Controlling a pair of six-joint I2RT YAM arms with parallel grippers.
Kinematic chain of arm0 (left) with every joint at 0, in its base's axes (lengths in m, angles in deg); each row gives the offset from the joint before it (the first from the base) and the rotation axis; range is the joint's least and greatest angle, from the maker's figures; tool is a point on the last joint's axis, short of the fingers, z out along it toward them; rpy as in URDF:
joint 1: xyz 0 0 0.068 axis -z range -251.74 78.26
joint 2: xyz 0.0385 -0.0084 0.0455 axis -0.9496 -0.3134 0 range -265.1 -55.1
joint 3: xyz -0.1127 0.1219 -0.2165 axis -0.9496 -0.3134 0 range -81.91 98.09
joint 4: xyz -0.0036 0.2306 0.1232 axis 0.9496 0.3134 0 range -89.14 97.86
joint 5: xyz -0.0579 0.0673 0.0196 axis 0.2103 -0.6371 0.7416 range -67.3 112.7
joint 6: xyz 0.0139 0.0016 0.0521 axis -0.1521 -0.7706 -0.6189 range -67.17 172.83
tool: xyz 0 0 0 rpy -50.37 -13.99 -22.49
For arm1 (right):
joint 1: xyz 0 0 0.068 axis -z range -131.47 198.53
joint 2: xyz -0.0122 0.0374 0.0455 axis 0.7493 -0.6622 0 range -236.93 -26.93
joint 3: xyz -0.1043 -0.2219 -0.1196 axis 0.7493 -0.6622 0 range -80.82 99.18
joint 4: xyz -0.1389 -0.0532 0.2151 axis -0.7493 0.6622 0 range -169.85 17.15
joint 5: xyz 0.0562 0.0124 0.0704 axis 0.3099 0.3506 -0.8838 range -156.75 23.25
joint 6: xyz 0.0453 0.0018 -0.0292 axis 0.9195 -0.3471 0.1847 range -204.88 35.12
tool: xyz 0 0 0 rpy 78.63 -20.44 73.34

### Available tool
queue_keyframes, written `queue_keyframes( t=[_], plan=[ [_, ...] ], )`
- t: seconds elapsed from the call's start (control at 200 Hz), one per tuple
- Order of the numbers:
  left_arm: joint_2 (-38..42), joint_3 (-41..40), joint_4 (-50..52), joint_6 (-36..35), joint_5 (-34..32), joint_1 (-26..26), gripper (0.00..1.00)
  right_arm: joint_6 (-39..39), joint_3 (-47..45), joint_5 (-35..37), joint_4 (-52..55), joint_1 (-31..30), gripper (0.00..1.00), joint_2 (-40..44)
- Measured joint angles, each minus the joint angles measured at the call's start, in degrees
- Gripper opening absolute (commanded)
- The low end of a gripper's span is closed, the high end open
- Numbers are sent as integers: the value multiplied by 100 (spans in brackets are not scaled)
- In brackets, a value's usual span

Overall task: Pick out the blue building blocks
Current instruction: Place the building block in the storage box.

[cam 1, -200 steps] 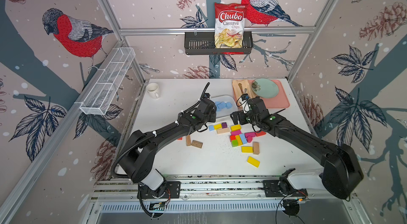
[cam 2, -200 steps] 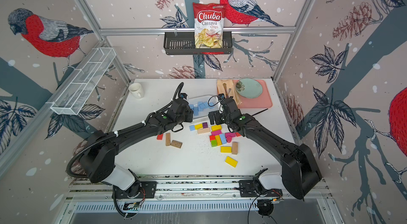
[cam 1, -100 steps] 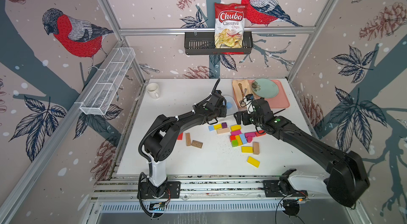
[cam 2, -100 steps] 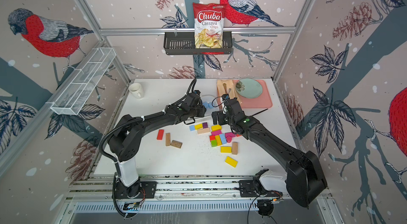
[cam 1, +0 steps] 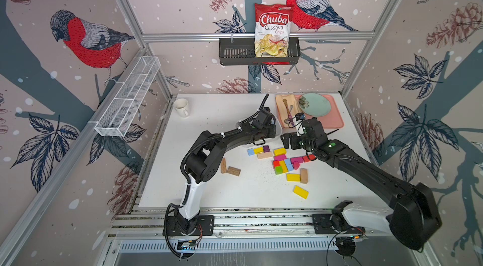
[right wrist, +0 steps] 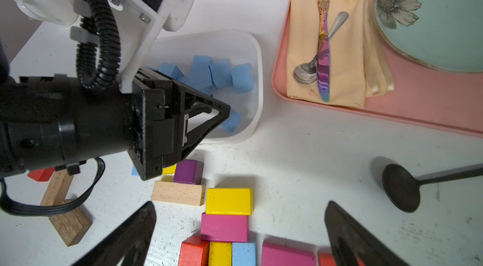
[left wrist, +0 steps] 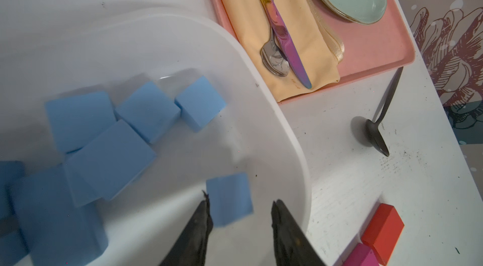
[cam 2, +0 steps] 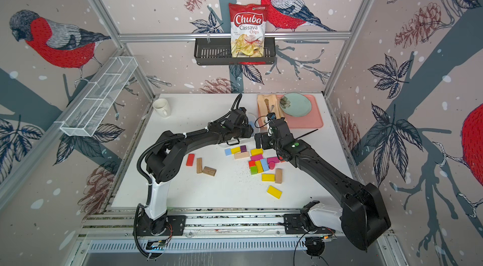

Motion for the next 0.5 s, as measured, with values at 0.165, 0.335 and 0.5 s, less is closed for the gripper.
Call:
queue_keyframes(
  t=[0.165, 0.335, 0.5],
  plan=[
    [-79, 66, 33, 0, 17, 0, 55, 2, -35, 0, -2, 50, 99, 9],
    [15, 68, 83, -37, 11, 0, 60, 2, -55, -2, 0, 70, 99, 50],
    [597, -295, 17, -151, -79, 0, 69, 4, -59, -2, 4, 90, 100, 66]
  ],
)
